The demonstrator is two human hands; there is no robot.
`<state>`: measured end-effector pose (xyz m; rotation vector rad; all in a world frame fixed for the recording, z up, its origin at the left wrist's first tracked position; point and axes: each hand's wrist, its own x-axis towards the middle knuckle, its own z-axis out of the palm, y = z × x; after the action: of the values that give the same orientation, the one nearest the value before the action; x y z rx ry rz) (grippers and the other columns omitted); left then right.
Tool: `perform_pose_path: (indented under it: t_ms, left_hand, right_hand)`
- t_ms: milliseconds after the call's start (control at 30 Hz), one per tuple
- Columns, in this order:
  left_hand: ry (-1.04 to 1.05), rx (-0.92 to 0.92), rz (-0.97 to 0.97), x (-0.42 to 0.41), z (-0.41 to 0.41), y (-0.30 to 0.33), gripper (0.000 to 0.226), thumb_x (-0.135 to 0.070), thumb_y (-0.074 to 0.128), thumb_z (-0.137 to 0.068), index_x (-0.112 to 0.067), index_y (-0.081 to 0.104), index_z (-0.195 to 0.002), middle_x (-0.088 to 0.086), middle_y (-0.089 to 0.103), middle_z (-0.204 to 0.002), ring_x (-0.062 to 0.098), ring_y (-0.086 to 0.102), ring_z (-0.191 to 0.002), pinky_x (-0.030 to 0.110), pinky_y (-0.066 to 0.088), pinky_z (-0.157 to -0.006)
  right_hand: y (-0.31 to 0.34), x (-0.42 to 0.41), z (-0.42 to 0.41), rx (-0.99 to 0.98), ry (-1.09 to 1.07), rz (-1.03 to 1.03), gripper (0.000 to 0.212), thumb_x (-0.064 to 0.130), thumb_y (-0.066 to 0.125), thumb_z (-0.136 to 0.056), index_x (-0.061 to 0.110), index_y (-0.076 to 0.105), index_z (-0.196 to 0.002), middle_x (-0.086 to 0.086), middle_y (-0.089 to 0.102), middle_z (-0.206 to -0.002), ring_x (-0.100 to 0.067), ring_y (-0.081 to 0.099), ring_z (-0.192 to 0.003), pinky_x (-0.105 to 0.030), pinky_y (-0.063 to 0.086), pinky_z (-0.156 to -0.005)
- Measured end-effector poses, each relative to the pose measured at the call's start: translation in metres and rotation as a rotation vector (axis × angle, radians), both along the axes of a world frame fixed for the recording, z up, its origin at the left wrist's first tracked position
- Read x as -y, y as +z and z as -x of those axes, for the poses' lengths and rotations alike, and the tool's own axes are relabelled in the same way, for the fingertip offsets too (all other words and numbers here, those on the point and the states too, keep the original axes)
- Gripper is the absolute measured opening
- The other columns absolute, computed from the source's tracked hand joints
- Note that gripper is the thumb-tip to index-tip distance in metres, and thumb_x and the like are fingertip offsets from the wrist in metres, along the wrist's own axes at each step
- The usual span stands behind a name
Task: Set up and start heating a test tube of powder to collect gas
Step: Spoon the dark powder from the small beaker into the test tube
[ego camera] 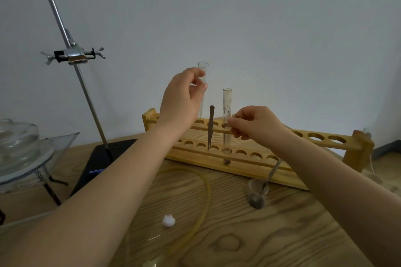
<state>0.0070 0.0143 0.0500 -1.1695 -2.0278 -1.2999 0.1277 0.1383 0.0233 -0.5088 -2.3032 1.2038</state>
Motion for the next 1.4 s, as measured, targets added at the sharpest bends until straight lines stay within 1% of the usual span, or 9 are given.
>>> perform_pose_path:
  t_ms: [100,233,467,567,700,967,1133,1300,1400]
  left_hand:
    - [-0.028,-0.067,0.021,0.003,-0.01,-0.001,0.028,-0.022,0.051,-0.095,-0.019,0.055,-0.123,-0.003,0.059,-0.11,0.007,0.058,-0.095,0.012,0.044,-0.083]
    - [-0.03,-0.153,0.072,0.008,-0.021,-0.002,0.029,-0.022,0.05,-0.096,-0.019,0.054,-0.125,-0.006,0.055,-0.108,0.004,0.054,-0.096,0.003,0.036,-0.077]
    - [-0.057,-0.244,0.146,0.016,-0.041,-0.009,0.028,-0.021,0.05,-0.096,-0.021,0.054,-0.124,-0.007,0.052,-0.104,0.003,0.05,-0.094,0.016,0.043,-0.082]
    - [-0.072,-0.249,0.191,0.02,-0.05,-0.015,0.028,-0.022,0.049,-0.096,-0.022,0.055,-0.124,-0.008,0.05,-0.104,0.003,0.048,-0.093,0.015,0.041,-0.082]
    - [-0.113,-0.229,0.268,0.023,-0.062,-0.029,0.03,-0.024,0.048,-0.096,-0.024,0.054,-0.126,-0.008,0.05,-0.106,0.001,0.047,-0.092,0.006,0.034,-0.077]
    - [-0.166,-0.144,0.416,0.024,-0.072,-0.068,0.035,-0.026,0.047,-0.096,-0.03,0.049,-0.131,-0.013,0.051,-0.102,-0.001,0.047,-0.089,0.011,0.037,-0.074]
    - [-0.177,-0.08,0.474,0.018,-0.07,-0.093,0.035,-0.028,0.045,-0.097,-0.033,0.047,-0.132,-0.016,0.048,-0.101,-0.008,0.043,-0.082,0.01,0.033,-0.069]
    - [-0.153,-0.044,0.504,0.01,-0.066,-0.114,0.036,-0.03,0.045,-0.096,-0.038,0.046,-0.13,-0.012,0.051,-0.108,-0.003,0.048,-0.087,0.01,0.036,-0.07]
    - [-0.151,-0.003,0.505,0.007,-0.064,-0.122,0.036,-0.028,0.046,-0.095,-0.036,0.047,-0.13,-0.01,0.051,-0.111,0.0,0.049,-0.09,0.014,0.04,-0.076]
  right_hand:
    - [0.002,0.001,-0.006,-0.01,0.0,-0.011,0.015,0.025,0.06,-0.09,0.011,0.066,-0.086,-0.003,0.07,-0.078,-0.01,0.064,-0.069,-0.022,0.054,-0.067]
    - [0.004,0.001,-0.016,-0.028,-0.001,-0.02,0.016,0.025,0.061,-0.09,0.01,0.067,-0.087,-0.003,0.07,-0.078,-0.01,0.064,-0.07,-0.021,0.054,-0.066]
    - [0.002,0.0,-0.039,-0.035,-0.049,-0.042,0.017,0.024,0.06,-0.09,0.008,0.067,-0.088,-0.003,0.07,-0.078,-0.012,0.064,-0.071,-0.021,0.053,-0.066]
    - [-0.003,-0.004,-0.052,-0.035,-0.098,-0.088,0.017,0.028,0.061,-0.089,0.012,0.067,-0.086,-0.002,0.07,-0.078,-0.016,0.066,-0.074,-0.03,0.056,-0.07]
    - [-0.013,-0.005,-0.07,-0.048,-0.191,-0.154,0.02,0.034,0.063,-0.087,0.014,0.066,-0.084,-0.001,0.067,-0.075,-0.011,0.062,-0.066,-0.025,0.05,-0.059]
    - [-0.047,-0.012,-0.09,0.039,-0.281,-0.164,0.034,0.043,0.067,-0.082,0.011,0.058,-0.075,-0.004,0.064,-0.07,-0.017,0.058,-0.066,-0.031,0.048,-0.062]
    - [-0.07,-0.019,-0.088,0.125,-0.265,-0.109,0.035,0.049,0.067,-0.079,0.016,0.063,-0.092,0.0,0.066,-0.082,-0.016,0.063,-0.079,-0.032,0.055,-0.071]
    - [-0.083,-0.02,-0.081,0.111,-0.271,-0.073,0.038,0.046,0.066,-0.081,0.013,0.068,-0.1,0.003,0.066,-0.078,-0.011,0.063,-0.074,-0.022,0.05,-0.062]
    - [-0.087,-0.018,-0.076,0.08,-0.264,-0.059,0.031,0.042,0.064,-0.084,0.014,0.069,-0.099,0.005,0.065,-0.077,-0.009,0.062,-0.073,-0.022,0.051,-0.064]
